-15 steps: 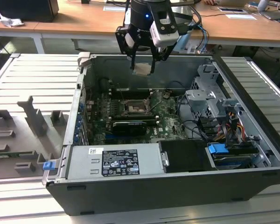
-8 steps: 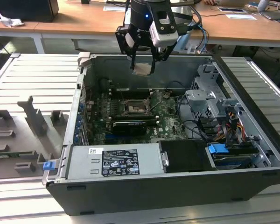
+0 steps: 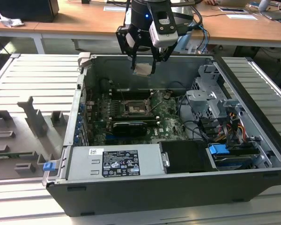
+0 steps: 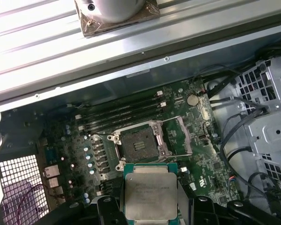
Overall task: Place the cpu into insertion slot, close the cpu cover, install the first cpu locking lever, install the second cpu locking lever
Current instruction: 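Place the cpu into insertion slot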
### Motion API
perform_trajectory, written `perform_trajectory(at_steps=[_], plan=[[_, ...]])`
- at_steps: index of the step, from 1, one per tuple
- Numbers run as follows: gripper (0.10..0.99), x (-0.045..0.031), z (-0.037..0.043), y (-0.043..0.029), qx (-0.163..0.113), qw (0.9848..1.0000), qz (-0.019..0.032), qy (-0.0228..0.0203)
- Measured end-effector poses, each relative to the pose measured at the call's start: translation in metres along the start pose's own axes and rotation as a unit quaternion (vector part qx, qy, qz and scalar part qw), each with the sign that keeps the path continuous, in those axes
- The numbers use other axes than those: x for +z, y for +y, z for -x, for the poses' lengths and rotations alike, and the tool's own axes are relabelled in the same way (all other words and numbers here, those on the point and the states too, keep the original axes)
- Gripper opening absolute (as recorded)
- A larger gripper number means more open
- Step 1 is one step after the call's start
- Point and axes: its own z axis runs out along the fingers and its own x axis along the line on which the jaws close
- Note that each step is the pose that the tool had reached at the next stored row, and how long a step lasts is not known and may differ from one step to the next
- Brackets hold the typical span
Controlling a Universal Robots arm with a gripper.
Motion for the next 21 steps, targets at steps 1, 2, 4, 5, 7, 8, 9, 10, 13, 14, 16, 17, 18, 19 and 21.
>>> perform_trajectory(at_steps=[1, 2, 4, 5, 7, 8, 9, 10, 13, 14, 16, 17, 18, 19, 21], plan=[[0.541, 0.0000, 0.0000, 0.0000, 0.001, 1.0000, 0.0000, -0.0001], [0.541, 0.0000, 0.0000, 0.0000, 0.002, 1.0000, 0.0001, -0.0002], [0.541, 0.0000, 0.0000, 0.0000, 0.004, 1.0000, 0.0001, -0.0004], [0.541, 0.0000, 0.0000, 0.0000, 0.005, 1.0000, 0.0001, -0.0005], [0.541, 0.0000, 0.0000, 0.0000, 0.008, 1.0000, 0.0002, -0.0007], [0.541, 0.0000, 0.0000, 0.0000, 0.010, 1.0000, 0.0002, -0.0009], [0.541, 0.0000, 0.0000, 0.0000, 0.011, 0.9999, 0.0002, -0.0010], [0.541, 0.0000, 0.0000, 0.0000, 0.012, 0.9999, 0.0002, -0.0010], [0.541, 0.0000, 0.0000, 0.0000, 0.014, 0.9999, 0.0003, -0.0013], [0.541, 0.0000, 0.0000, 0.0000, 0.015, 0.9999, 0.0003, -0.0014], [0.541, 0.0000, 0.0000, 0.0000, 0.017, 0.9999, 0.0003, -0.0015], [0.541, 0.0000, 0.0000, 0.0000, 0.018, 0.9998, 0.0003, -0.0016], [0.541, 0.0000, 0.0000, 0.0000, 0.020, 0.9998, 0.0004, -0.0018], [0.541, 0.0000, 0.0000, 0.0000, 0.026, 0.9997, 0.0005, -0.0023], [0.541, 0.0000, 0.0000, 0.0000, 0.033, 0.9995, 0.0007, -0.0029]])
